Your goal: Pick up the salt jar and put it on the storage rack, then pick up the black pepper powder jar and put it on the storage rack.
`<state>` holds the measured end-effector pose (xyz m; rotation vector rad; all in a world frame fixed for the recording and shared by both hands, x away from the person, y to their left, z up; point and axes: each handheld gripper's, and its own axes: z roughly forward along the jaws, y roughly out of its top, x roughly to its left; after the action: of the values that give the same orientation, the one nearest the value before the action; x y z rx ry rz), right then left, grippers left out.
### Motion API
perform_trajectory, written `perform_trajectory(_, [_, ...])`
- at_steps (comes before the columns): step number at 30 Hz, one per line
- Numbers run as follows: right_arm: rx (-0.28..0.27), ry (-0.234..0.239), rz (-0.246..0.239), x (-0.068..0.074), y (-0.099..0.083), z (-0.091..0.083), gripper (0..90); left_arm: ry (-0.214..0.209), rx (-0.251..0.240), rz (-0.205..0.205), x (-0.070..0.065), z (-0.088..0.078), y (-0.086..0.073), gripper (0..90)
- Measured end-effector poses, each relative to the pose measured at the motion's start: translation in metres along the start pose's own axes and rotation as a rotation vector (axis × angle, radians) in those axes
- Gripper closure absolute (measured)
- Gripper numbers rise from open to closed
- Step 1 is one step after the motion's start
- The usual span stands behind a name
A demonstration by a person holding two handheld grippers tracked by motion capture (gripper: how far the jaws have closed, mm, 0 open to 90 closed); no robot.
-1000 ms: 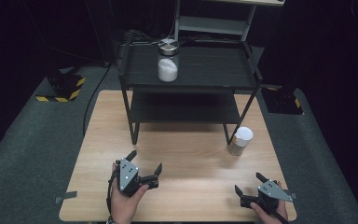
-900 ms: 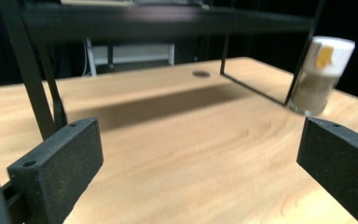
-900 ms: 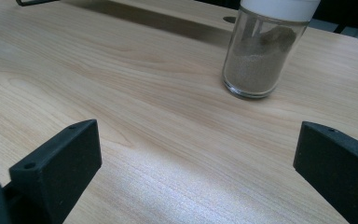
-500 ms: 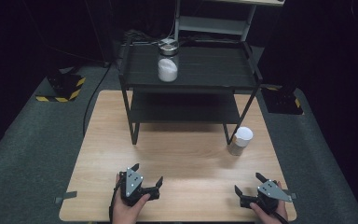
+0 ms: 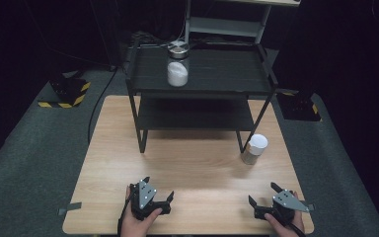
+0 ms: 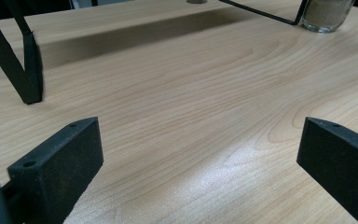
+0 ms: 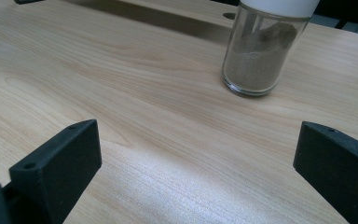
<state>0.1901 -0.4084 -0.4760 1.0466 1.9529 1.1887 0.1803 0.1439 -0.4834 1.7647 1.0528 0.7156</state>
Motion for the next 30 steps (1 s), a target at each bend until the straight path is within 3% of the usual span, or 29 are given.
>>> perform_trajectory(5, [0.001, 0.001, -0.008, 0.001, 0.0, 0.001, 0.6, 0.006, 0.011, 0.032, -0.004, 0.001, 0.002, 0.5])
perform_trajectory(13, [0.004, -0.002, -0.011, 0.001, 0.001, 0.001, 0.6, 0.01, 0.011, 0.011, -0.002, -0.001, 0.001, 0.5])
perform_trajectory(18, [0.003, -0.004, -0.016, 0.002, 0.001, 0.001, 0.6, -0.025, 0.042, -0.012, 0.006, 0.002, 0.006, 0.5])
perform_trajectory(20, [0.005, -0.007, -0.015, 0.003, 0.001, 0.001, 0.7, -0.031, 0.075, 0.032, 0.007, 0.004, 0.012, 0.6])
perform_trajectory(26, [0.022, -0.076, -0.002, 0.014, 0.004, 0.003, 0.6, -0.123, 0.075, 0.002, 0.029, 0.009, 0.013, 0.6])
perform_trajectory(30, [0.04, -0.093, 0.033, 0.015, 0.007, 0.003, 0.7, -0.156, 0.106, 0.022, 0.034, 0.013, 0.018, 0.5])
